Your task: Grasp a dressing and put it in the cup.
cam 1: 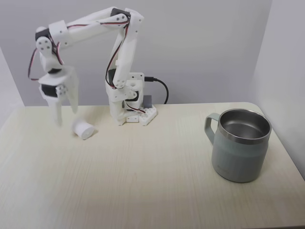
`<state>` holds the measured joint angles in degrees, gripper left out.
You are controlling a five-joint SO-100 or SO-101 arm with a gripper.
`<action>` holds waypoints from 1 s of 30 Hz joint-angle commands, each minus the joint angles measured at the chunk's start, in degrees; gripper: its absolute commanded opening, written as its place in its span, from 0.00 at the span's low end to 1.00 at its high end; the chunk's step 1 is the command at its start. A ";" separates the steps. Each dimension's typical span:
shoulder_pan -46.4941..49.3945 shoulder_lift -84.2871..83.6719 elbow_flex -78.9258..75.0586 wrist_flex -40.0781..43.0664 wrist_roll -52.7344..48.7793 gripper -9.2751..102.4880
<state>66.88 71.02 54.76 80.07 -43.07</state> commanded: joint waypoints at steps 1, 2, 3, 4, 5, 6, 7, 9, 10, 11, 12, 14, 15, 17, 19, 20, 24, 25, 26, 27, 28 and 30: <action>1.05 0.97 -2.72 -2.81 -0.53 0.30; 1.23 1.32 -3.87 -3.69 -0.70 0.30; 1.41 1.49 -5.10 -4.75 -0.97 0.30; 1.49 1.49 -6.42 -5.63 -1.23 0.30; 1.67 1.41 -7.82 -6.50 -1.67 0.30; 1.93 1.14 -8.96 -7.29 -2.02 0.30; 2.20 0.79 -10.20 -8.00 -2.37 0.30; 2.37 0.00 -12.30 -9.32 -2.55 0.31; 2.46 -0.35 -13.18 -9.84 -2.64 0.31; 2.46 -0.62 -13.97 -10.37 -2.64 0.31; 2.46 -0.79 -14.59 -10.81 -2.64 0.31; 2.55 -1.05 -15.56 -11.43 -2.64 0.30; 2.55 -1.14 -15.56 -11.43 -2.55 0.30; 2.55 -1.32 -15.47 -11.34 -2.46 0.29; 2.55 -1.49 -15.47 -11.34 -2.55 0.29; 2.55 -1.58 -15.47 -11.34 -2.55 0.27; 2.46 -1.67 -15.12 -11.34 -2.37 0.13; 2.29 -1.76 -14.94 -11.16 -2.37 0.09; 2.11 -1.85 -14.77 -10.99 -2.37 0.08; 1.93 -1.93 -14.59 -10.72 -2.55 0.07; 1.76 -2.02 -14.41 -10.55 -2.46 0.07; 1.49 -2.11 -13.54 -9.76 -2.20 0.07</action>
<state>68.82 70.31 39.38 69.26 -45.26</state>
